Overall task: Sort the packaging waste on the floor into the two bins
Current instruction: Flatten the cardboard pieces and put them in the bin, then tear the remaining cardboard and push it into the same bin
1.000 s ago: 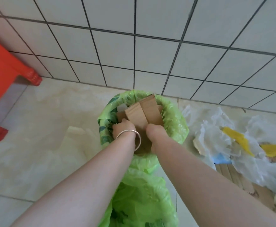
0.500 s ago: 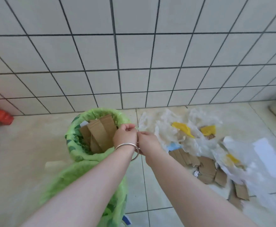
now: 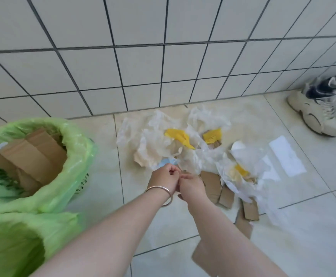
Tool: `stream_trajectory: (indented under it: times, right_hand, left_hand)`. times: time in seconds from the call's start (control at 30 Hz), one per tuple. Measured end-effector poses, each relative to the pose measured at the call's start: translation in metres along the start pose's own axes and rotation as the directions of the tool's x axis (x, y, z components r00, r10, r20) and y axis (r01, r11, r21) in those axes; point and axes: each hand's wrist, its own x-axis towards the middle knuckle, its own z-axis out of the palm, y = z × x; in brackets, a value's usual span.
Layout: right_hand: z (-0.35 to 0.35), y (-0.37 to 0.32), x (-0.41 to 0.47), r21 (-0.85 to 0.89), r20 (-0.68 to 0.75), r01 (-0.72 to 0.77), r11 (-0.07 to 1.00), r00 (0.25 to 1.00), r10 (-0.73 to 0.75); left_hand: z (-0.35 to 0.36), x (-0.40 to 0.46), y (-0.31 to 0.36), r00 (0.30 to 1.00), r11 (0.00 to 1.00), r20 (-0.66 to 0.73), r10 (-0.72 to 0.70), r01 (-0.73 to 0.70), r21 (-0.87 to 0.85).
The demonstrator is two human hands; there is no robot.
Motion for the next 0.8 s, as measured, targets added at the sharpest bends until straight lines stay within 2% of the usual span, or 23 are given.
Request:
stream_trajectory:
  times: [0.13, 0.27, 0.33, 0.4, 0.43, 0.47, 0.53, 0.6, 0.73, 0.8]
  right_hand:
    - [0.004, 0.015, 0.045, -0.140, -0.005, 0.038, 0.989, 0.999, -0.039]
    - [0.009, 0.011, 0.074, -0.400, -0.007, 0.139, 0.906, 0.988, -0.154]
    - [0.013, 0.013, 0.090, -0.470, 0.033, 0.202, 0.859, 0.977, -0.211]
    - [0.020, 0.017, 0.106, -0.526, 0.096, 0.278, 0.804, 0.958, -0.268]
    - [0.024, 0.019, 0.113, -0.569, 0.135, 0.316, 0.759, 0.947, -0.293]
    - [0.026, 0.021, 0.120, -0.608, 0.167, 0.346, 0.715, 0.936, -0.311]
    - [0.026, 0.024, 0.131, -0.686, 0.199, 0.384, 0.618, 0.916, -0.348]
    - [0.022, 0.027, 0.141, -0.764, 0.198, 0.393, 0.512, 0.898, -0.394]
    - [0.006, 0.030, 0.156, -0.868, 0.101, 0.277, 0.411, 0.911, -0.400]
    - [-0.001, 0.028, 0.162, -0.903, 0.053, 0.212, 0.375, 0.918, -0.393]
  left_hand:
    - [0.006, 0.039, -0.025, 0.997, 0.958, 0.053, 0.048, -0.061, 0.279]
    - [0.004, 0.072, -0.050, 0.988, 0.868, -0.020, 0.153, -0.124, 0.481]
    - [0.000, 0.081, -0.061, 0.973, 0.706, 0.014, 0.232, -0.179, 0.685]
    - [0.000, 0.089, -0.067, 0.947, 0.498, 0.146, 0.287, -0.278, 0.821]
    - [0.001, 0.093, -0.069, 0.935, 0.460, 0.195, 0.295, -0.318, 0.829]
    - [0.003, 0.098, -0.070, 0.934, 0.466, 0.214, 0.286, -0.331, 0.821]
    - [0.006, 0.108, -0.071, 0.951, 0.506, 0.180, 0.252, -0.288, 0.813]
    - [0.005, 0.119, -0.070, 0.974, 0.510, 0.073, 0.213, -0.175, 0.842]
    - [-0.004, 0.136, -0.066, 0.995, 0.427, -0.043, 0.095, -0.001, 0.904]
    - [-0.008, 0.144, -0.064, 0.995, 0.440, -0.098, 0.022, 0.079, 0.895]
